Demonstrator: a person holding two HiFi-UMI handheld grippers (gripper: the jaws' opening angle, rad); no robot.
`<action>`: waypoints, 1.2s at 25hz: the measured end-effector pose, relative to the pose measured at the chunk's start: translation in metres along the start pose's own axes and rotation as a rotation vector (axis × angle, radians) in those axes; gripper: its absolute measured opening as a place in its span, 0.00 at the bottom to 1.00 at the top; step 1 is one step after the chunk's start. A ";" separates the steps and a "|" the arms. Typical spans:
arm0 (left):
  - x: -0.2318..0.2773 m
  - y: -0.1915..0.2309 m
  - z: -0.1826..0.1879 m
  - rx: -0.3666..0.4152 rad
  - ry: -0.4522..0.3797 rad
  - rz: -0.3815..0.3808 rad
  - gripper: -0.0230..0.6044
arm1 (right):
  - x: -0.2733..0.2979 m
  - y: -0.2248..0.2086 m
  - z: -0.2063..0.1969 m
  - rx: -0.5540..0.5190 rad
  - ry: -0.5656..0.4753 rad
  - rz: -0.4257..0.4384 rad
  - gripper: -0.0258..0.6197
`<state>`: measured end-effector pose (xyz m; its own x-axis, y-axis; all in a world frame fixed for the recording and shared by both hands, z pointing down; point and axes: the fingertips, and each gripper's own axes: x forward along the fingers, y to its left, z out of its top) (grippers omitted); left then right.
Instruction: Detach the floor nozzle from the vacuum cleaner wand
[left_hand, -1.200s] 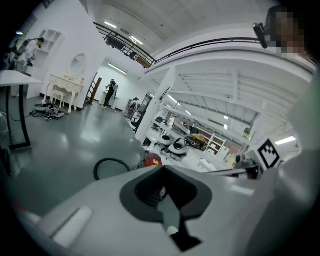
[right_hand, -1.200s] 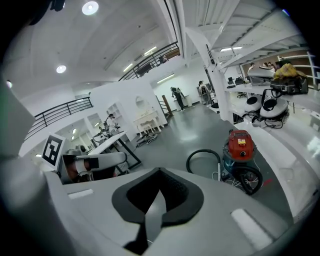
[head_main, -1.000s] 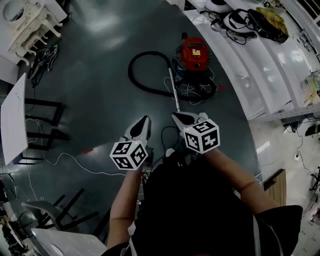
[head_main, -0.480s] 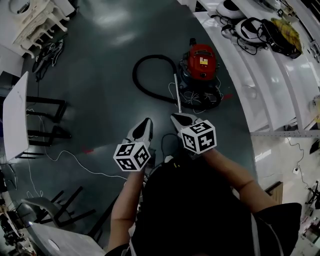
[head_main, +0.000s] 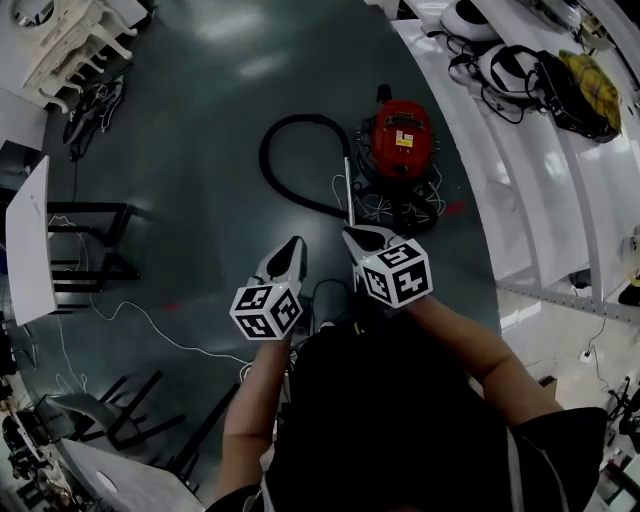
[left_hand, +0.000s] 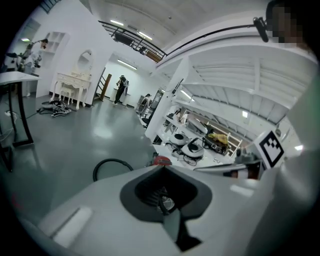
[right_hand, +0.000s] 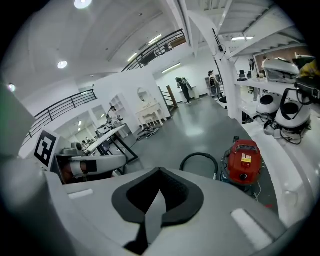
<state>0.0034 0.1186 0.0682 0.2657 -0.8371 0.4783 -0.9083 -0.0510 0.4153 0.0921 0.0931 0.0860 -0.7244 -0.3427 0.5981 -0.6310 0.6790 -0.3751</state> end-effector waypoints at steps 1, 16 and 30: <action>0.009 -0.001 0.002 -0.001 0.003 0.006 0.05 | 0.001 -0.008 0.003 0.001 0.003 0.005 0.03; 0.087 -0.021 0.010 0.044 0.082 0.030 0.05 | 0.015 -0.085 -0.001 0.069 0.047 -0.009 0.03; 0.123 0.062 0.044 0.083 0.153 -0.094 0.05 | 0.075 -0.083 0.021 0.184 0.015 -0.212 0.03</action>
<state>-0.0342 -0.0115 0.1189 0.3906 -0.7342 0.5554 -0.8992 -0.1751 0.4010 0.0842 -0.0027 0.1477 -0.5670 -0.4539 0.6873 -0.8091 0.4631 -0.3617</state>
